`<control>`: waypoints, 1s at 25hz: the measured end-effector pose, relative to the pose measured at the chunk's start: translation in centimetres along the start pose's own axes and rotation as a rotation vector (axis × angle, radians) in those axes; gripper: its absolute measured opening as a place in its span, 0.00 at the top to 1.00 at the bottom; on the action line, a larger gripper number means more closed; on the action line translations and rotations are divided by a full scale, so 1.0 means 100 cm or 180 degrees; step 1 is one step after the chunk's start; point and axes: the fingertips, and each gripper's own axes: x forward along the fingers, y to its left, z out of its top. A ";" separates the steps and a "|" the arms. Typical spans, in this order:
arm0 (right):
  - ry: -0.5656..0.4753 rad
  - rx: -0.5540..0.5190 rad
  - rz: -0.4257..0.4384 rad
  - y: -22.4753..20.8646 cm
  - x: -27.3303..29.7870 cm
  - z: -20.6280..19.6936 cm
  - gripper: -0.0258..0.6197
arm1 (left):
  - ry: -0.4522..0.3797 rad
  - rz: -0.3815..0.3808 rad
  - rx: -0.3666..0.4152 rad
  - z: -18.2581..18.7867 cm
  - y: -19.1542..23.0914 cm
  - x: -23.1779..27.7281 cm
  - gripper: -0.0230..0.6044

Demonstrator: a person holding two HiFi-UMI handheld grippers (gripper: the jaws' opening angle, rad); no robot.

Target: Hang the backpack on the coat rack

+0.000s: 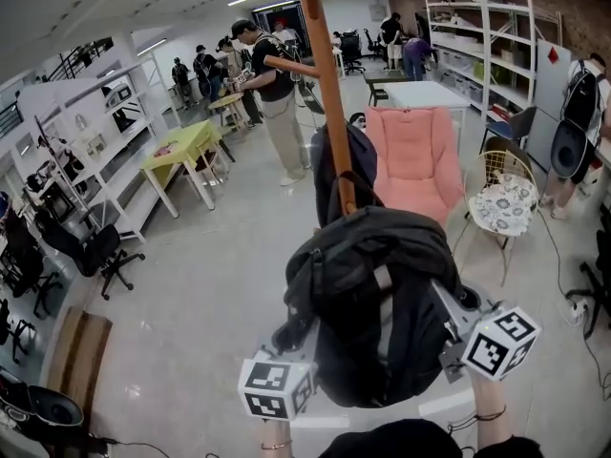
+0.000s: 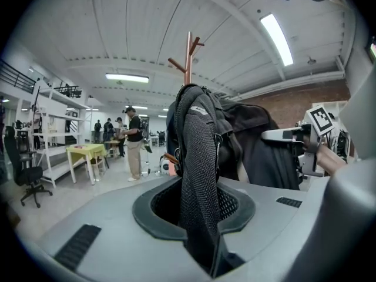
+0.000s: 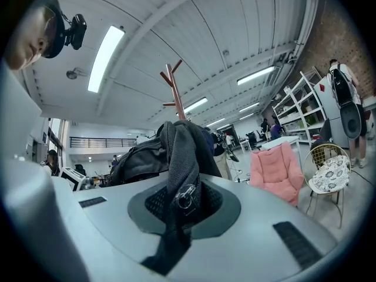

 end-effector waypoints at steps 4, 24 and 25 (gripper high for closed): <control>0.0021 0.0019 -0.0003 -0.011 0.008 -0.003 0.91 | 0.0029 -0.0003 -0.0034 -0.004 0.001 0.014 0.82; 0.0055 0.0200 -0.0175 -0.040 0.034 -0.042 0.91 | 0.0311 -0.0250 -0.0053 -0.039 0.018 0.055 0.82; 0.0069 0.0185 -0.0181 -0.040 0.035 -0.042 0.91 | 0.0326 -0.0264 -0.0062 -0.040 0.018 0.056 0.82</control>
